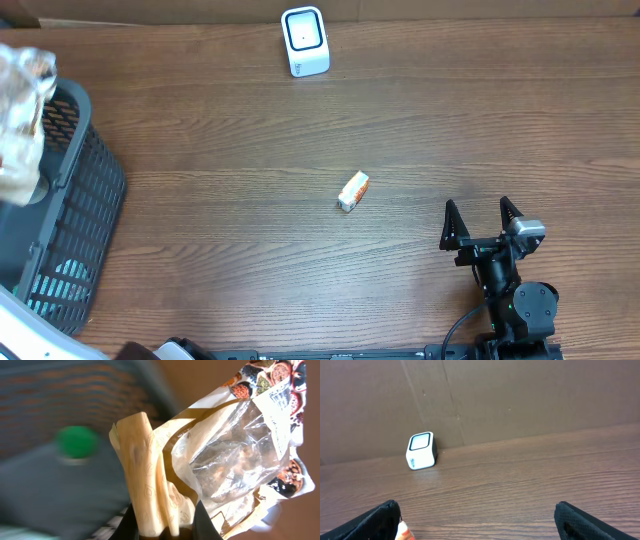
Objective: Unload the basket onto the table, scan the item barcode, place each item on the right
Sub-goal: 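Lift the bag out and set it on the table beside the box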
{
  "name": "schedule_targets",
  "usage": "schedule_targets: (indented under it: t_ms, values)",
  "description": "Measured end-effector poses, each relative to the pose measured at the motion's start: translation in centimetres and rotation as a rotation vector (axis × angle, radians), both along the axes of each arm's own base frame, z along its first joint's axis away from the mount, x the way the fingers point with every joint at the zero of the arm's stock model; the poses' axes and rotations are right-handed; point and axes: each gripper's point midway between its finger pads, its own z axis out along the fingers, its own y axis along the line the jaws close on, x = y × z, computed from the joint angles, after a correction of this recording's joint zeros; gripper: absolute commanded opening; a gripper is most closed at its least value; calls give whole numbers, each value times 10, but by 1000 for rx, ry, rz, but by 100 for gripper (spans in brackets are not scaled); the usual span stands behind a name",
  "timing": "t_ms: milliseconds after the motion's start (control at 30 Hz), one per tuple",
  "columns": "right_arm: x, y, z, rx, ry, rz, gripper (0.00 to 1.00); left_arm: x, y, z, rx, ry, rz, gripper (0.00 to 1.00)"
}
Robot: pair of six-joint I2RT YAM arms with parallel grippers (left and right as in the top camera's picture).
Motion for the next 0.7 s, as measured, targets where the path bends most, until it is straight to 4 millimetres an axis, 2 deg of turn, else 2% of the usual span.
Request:
schedule_targets:
  t_ms: [100,167,300,333,367,533,700]
  values:
    - [0,0,0,0,1,0,100,17,-41,17,-52,-93,-148,4]
    - [0,0,0,0,0,0,100,26,-70,21,-91,-112,-245,4]
    - [0,0,0,0,0,0,100,36,-136,13,-147,-70,-445,4]
    - [0,0,0,0,0,0,100,38,-158,8,-153,-42,-511,4]
    - [0,0,0,0,1,0,100,37,-167,6,-155,-27,-540,4]
    - [0,0,0,0,-1,0,100,36,-241,-27,-69,129,-754,4]
    - [0,0,0,0,0,0,100,39,-293,-88,14,275,-904,4]
